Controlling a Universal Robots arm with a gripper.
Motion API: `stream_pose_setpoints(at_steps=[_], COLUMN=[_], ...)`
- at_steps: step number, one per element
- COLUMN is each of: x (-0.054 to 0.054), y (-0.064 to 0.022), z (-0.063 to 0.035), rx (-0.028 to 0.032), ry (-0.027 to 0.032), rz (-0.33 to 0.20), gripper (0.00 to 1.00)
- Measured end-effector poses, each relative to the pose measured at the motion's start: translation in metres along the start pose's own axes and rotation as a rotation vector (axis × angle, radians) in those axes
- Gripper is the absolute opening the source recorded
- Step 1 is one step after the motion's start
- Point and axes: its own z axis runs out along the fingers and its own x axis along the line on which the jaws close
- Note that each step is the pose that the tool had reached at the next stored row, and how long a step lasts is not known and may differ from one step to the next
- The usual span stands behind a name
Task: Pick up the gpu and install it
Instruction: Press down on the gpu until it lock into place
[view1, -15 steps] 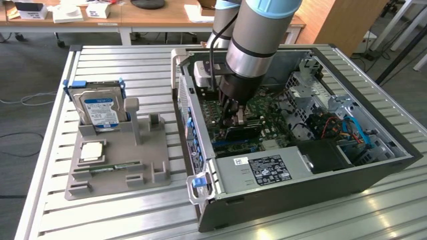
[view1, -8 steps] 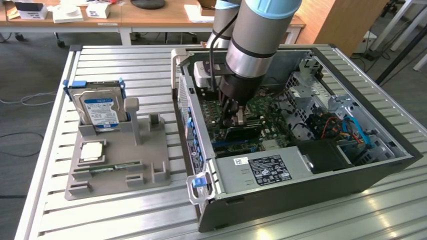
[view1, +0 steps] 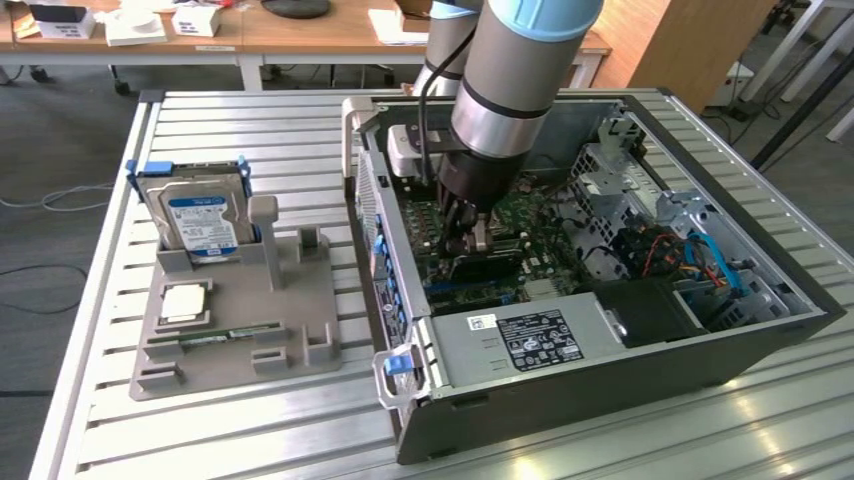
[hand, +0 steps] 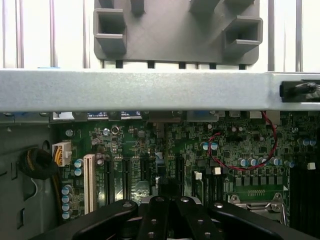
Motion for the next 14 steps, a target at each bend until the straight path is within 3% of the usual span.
stream_pose_setpoints(at_steps=[14], x=[0.0001], y=[0.0001], z=[-0.0001], rx=[-0.0003], ry=[0.0004], rz=[0.000], gripper=[0.11])
